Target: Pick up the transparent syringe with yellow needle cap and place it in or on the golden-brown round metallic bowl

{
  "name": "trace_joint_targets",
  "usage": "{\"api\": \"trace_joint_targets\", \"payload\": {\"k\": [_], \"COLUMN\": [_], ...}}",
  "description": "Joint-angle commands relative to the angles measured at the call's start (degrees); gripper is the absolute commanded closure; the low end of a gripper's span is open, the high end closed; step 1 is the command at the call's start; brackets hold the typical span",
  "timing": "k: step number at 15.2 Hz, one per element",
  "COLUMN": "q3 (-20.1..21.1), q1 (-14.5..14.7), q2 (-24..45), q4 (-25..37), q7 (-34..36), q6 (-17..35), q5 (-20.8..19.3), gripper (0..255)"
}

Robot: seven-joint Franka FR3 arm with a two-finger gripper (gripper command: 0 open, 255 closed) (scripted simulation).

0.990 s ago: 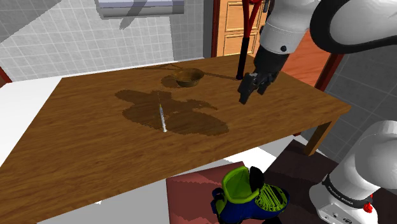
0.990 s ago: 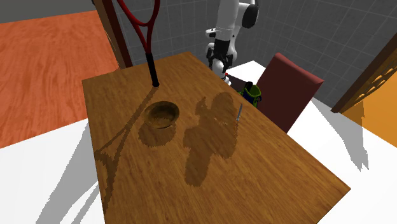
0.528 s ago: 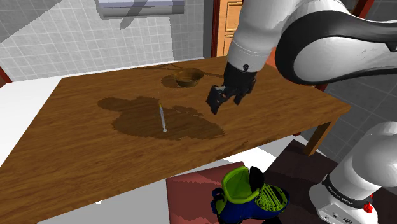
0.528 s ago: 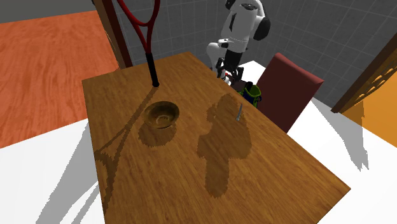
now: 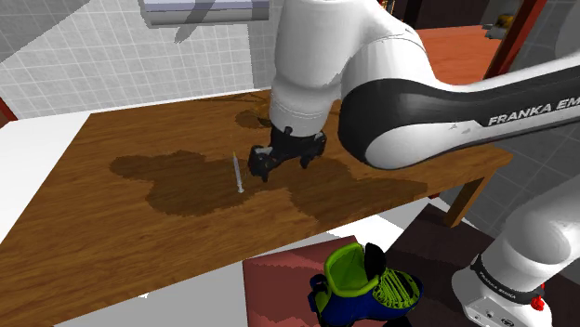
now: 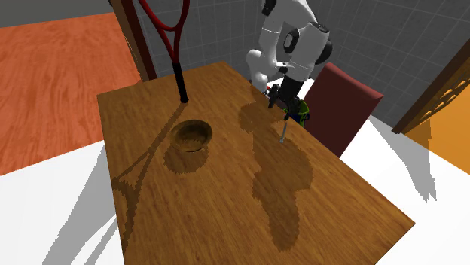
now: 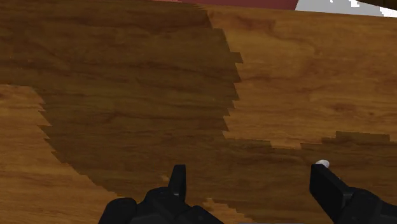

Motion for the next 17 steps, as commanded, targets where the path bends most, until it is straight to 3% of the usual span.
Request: {"api": "trace_joint_targets", "payload": {"k": [1,2,3,4,6,7,17], "q3": [8.87,13.87,16.16,15.54,7.68,6.38,4.47], "q1": [-5.23,-7.01,-4.93,-0.61,10.65,12.56,12.44], "q2": [8.32,14.99,23.39,29.86,35.62,36.66,38.95], "q4": [4.66,7.44,10.65,13.87,19.92,21.18,18.66], "q7": [9.33,15.56,22.38,27.08,30.99,31.58,32.96], "q6": [-0.58,-2.62,-6.29,-9.83,-13.33,-13.97,-10.24], "q5": [-9.79,-17.73,-27.33,-34.39,-40.16,-41.12,-43.71], "gripper": [0,0,0,0,0,0,0]}}
